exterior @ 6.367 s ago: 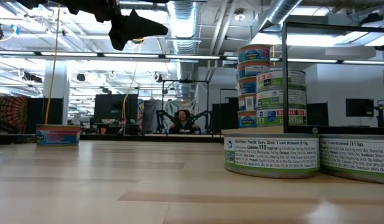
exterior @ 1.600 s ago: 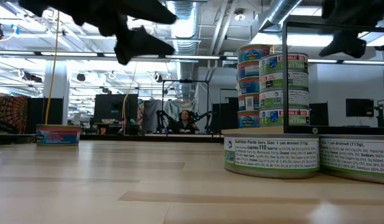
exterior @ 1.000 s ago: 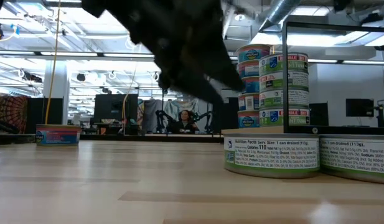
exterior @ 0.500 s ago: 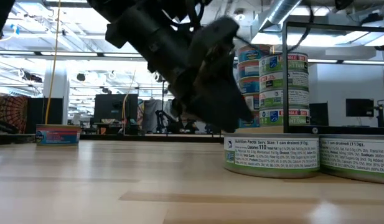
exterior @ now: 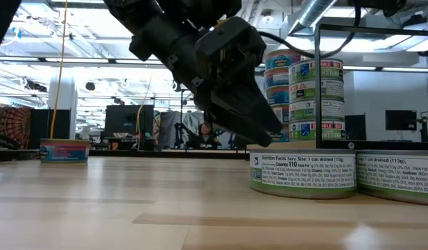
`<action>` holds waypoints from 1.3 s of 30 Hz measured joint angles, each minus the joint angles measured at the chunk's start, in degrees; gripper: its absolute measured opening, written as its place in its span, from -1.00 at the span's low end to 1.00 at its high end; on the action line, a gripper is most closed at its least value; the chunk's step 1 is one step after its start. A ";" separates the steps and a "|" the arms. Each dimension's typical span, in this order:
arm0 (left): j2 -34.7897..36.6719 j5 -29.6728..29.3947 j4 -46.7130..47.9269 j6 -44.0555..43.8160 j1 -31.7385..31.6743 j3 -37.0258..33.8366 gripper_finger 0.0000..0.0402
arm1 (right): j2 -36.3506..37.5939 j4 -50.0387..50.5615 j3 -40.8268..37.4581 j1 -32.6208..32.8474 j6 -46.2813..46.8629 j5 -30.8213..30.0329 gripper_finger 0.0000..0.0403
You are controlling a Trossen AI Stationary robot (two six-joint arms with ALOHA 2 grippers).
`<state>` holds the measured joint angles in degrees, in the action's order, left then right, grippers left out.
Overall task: Stack canned seafood by type on shelf
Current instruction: Stack the green tuna can on top of the other green tuna can on the shelf
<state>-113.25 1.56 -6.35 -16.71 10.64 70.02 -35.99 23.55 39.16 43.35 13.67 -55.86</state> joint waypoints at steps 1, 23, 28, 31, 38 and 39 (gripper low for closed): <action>0.00 0.47 0.22 0.01 -0.20 0.00 0.09 | 0.00 0.02 0.00 -0.16 -0.04 0.00 0.38; -1.18 -2.27 2.67 -2.78 -0.12 0.00 0.09 | 2.38 -2.25 0.00 -5.14 -13.25 -1.23 0.38; -1.11 -3.27 5.19 -1.27 -0.12 0.11 0.09 | 2.36 -1.38 0.00 -5.14 -12.63 -1.11 0.38; -1.11 -5.03 9.59 -0.99 -0.12 0.11 0.09 | 2.38 -1.56 0.00 -5.14 -12.63 -1.09 0.38; -0.94 -10.70 18.03 -0.61 0.78 0.13 0.09 | 2.36 -1.92 0.00 -5.14 -12.61 -1.07 0.38; -0.38 -11.89 19.16 -0.93 0.80 0.15 0.08 | 2.38 -1.98 0.00 -5.14 -12.59 -1.07 0.38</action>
<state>-113.63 -10.34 12.81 -17.64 11.44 70.17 -33.61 21.57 39.16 38.22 1.08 -56.93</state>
